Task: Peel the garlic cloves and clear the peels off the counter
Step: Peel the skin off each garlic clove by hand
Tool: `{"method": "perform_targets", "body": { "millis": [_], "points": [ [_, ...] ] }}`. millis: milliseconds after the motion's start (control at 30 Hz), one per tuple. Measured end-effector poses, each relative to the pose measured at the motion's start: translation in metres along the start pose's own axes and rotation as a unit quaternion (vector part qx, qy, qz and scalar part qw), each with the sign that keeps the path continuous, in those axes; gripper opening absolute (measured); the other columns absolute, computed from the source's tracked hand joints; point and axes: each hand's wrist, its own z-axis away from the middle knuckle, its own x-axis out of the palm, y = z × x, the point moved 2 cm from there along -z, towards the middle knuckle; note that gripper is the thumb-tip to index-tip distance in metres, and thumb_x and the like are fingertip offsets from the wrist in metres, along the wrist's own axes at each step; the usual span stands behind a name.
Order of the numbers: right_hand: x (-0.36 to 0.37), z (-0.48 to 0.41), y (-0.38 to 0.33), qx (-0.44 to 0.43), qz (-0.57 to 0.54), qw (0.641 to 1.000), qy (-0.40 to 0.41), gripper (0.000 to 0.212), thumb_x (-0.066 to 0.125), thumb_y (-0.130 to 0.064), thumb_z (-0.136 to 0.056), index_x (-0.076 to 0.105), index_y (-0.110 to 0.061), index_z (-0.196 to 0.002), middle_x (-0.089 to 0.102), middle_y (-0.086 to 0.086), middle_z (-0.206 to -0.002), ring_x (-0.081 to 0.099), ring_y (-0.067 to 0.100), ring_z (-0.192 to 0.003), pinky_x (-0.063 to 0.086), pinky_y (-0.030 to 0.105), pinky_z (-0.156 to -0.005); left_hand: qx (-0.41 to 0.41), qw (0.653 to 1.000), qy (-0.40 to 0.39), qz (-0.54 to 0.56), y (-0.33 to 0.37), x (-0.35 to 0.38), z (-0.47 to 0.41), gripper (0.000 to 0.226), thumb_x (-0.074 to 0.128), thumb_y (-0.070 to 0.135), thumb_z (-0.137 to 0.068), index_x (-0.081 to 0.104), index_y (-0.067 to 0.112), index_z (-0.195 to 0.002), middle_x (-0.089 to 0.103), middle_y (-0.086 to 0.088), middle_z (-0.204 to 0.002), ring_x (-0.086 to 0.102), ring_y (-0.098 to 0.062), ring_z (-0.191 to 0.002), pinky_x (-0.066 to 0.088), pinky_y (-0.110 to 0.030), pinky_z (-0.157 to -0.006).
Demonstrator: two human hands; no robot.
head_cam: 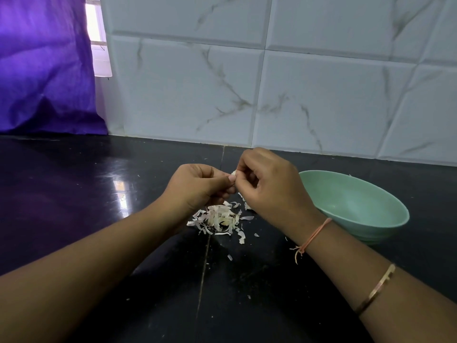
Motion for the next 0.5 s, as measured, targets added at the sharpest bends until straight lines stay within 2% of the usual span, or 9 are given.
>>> {"method": "perform_targets", "body": {
  "millis": [100, 233, 367, 500],
  "points": [
    [0.0009, -0.0004, 0.0003, -0.015, 0.018, 1.000, 0.005, 0.006, 0.056, -0.011, -0.074, 0.055, -0.008, -0.069, 0.051, 0.000, -0.066, 0.042, 0.014, -0.059, 0.030, 0.021, -0.054, -0.003, 1.000, 0.007, 0.009, -0.0003, 0.0015, 0.0009, 0.016, 0.065, 0.009, -0.082, 0.064, 0.004, -0.067, 0.065, -0.001, -0.056, 0.055, -0.005, -0.049, 0.048, -0.014, -0.051],
    [0.0029, -0.0002, 0.0011, -0.024, 0.033, 0.999, 0.023, 0.005, 0.058, -0.009, -0.073, 0.054, -0.006, -0.071, 0.052, 0.002, -0.067, 0.037, 0.012, -0.060, 0.026, 0.020, -0.058, -0.024, 0.998, 0.009, 0.054, -0.0005, 0.0039, 0.0025, 0.015, 0.065, 0.010, -0.081, 0.064, 0.005, -0.066, 0.064, -0.003, -0.057, 0.057, -0.006, -0.051, 0.049, -0.014, -0.051],
    [0.0073, 0.0018, -0.0032, -0.023, 0.015, 1.000, 0.003, 0.004, 0.056, -0.007, -0.075, 0.054, -0.005, -0.072, 0.051, 0.003, -0.068, 0.038, 0.013, -0.060, 0.025, 0.019, -0.059, -0.047, 0.991, 0.025, 0.124, 0.0025, 0.0006, -0.0003, 0.013, 0.063, 0.010, -0.082, 0.064, 0.006, -0.071, 0.066, 0.000, -0.058, 0.059, -0.003, -0.051, 0.050, -0.012, -0.052],
    [0.0076, 0.0035, 0.0021, 0.058, -0.034, 0.996, -0.054, 0.012, 0.052, -0.013, -0.087, 0.057, -0.007, -0.078, 0.050, -0.003, -0.072, 0.044, 0.016, -0.065, 0.030, 0.023, -0.059, -0.045, 0.988, 0.036, 0.144, 0.0012, -0.0014, -0.0018, 0.010, 0.062, 0.008, -0.084, 0.064, 0.004, -0.076, 0.067, 0.001, -0.060, 0.059, -0.001, -0.052, 0.050, -0.012, -0.052]
  ]
}}
